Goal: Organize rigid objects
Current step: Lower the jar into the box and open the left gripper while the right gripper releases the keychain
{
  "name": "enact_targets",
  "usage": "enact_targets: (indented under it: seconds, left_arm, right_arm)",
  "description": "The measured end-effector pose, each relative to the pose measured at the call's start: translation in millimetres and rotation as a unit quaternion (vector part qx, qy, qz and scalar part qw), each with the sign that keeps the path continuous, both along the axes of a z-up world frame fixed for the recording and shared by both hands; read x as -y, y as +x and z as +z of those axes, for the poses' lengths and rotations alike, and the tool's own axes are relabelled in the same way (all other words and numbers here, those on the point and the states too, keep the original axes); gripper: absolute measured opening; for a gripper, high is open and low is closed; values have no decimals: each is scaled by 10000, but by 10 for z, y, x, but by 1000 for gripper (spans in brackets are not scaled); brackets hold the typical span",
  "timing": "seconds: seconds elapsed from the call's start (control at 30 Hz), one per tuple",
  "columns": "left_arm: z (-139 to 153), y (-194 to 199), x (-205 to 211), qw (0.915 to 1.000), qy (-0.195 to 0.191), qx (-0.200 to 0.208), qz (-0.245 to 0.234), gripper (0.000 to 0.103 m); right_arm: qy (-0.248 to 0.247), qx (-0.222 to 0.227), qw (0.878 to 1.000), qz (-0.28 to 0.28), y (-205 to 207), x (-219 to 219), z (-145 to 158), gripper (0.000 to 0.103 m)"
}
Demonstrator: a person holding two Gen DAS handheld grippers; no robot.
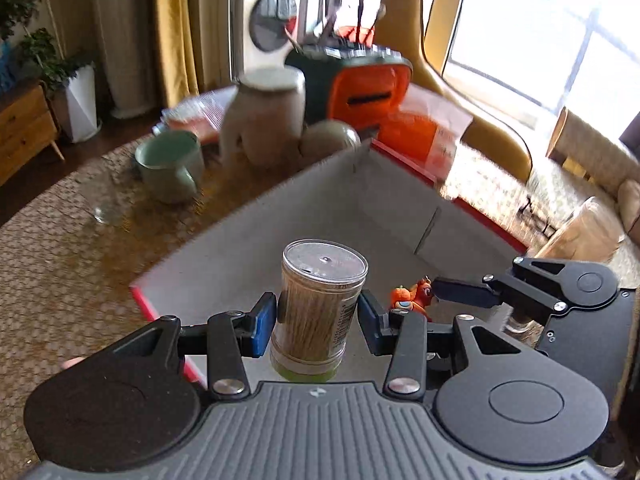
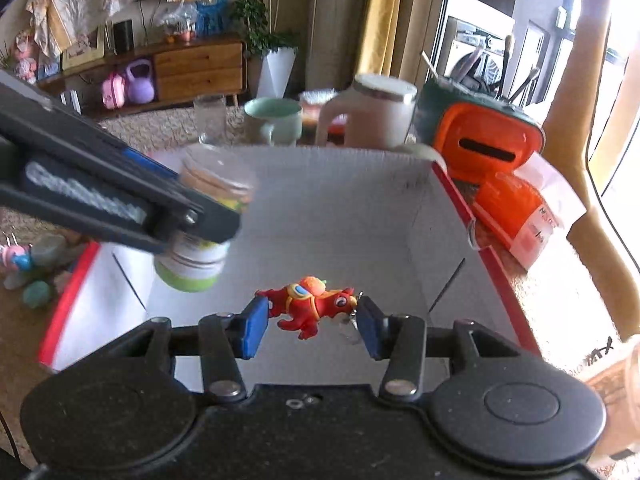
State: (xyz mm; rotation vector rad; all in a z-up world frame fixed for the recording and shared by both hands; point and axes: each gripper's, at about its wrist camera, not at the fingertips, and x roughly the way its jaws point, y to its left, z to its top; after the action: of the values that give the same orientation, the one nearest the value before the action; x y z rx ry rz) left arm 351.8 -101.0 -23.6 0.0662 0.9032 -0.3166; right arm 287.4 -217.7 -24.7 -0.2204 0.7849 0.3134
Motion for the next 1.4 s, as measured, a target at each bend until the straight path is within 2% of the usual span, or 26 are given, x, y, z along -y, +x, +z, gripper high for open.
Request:
enact_targets:
  seconds: [0.17, 0.4, 0.67, 0.8, 1.0, 1.3, 1.33, 1.4]
  left_arm:
    - [-285, 199, 113, 9995, 170, -281, 14, 43]
    - [-576, 406, 171, 9975, 290, -647, 23, 43]
    - [-626, 584, 245, 9962, 283, -821, 94, 43]
    - [-687, 625, 301, 9955, 326, -883, 110, 43]
    - [-607, 539, 260, 9967, 263, -756, 127, 43]
    - [-310, 210, 81, 9988, 143, -400, 223, 43]
    - [-260, 156, 61, 9991, 157, -317, 252, 45]
    - [-164, 58, 19, 9994, 144, -151, 293, 57]
  right_arm:
    - [-231, -234, 9994, 78, 78, -27, -166, 47]
    - [-407, -393, 9983, 143, 94, -59, -234, 47]
    - [-378, -581, 9976, 76, 94, -30, -304, 49]
    - [-334, -529, 9980, 61, 69, -8, -271, 56]
    - [-158, -395, 9991, -11, 50, 42, -166, 57]
    - [125, -117, 9999, -26, -171, 27, 85, 62]
    - [189, -99, 9998, -44, -196, 36, 117, 63]
    - [287, -46, 9996, -58, -251, 39, 184, 64]
